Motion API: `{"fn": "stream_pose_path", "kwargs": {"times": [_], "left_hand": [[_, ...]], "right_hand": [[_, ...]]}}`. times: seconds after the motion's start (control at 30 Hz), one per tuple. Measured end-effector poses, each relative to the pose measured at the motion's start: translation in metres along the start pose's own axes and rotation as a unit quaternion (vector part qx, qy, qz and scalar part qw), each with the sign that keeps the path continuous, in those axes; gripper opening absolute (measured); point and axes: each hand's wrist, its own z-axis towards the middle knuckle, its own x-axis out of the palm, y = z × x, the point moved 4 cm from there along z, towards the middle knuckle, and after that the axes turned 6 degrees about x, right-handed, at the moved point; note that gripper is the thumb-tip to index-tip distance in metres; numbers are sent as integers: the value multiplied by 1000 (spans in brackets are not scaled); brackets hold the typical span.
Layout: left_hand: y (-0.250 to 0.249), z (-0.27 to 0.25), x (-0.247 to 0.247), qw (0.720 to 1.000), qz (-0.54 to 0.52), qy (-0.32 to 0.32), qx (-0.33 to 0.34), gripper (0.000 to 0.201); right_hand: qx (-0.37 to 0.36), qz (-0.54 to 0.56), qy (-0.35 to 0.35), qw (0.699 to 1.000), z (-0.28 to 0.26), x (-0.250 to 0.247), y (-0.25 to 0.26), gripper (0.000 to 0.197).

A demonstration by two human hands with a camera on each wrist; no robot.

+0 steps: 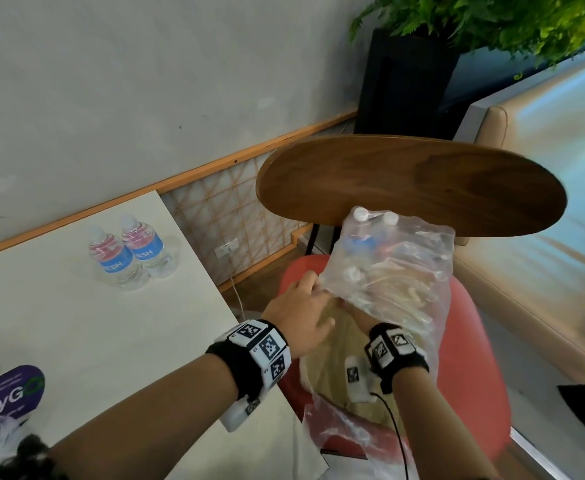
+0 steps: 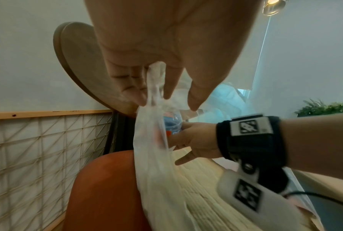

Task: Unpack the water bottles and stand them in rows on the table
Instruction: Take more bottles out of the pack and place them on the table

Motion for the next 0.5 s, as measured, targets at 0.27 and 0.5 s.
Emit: {"fn": "stream_pose_path", "kwargs": {"times": [0.27, 0.5], "left_hand": [[2, 9, 10, 999, 18, 25, -44, 65], [-10, 27, 2, 999, 47, -24, -3, 51]], "right_hand": [[-29, -21, -13, 999, 25, 31, -46, 32], [-53, -152, -26, 987, -15, 2, 1, 34]]}}
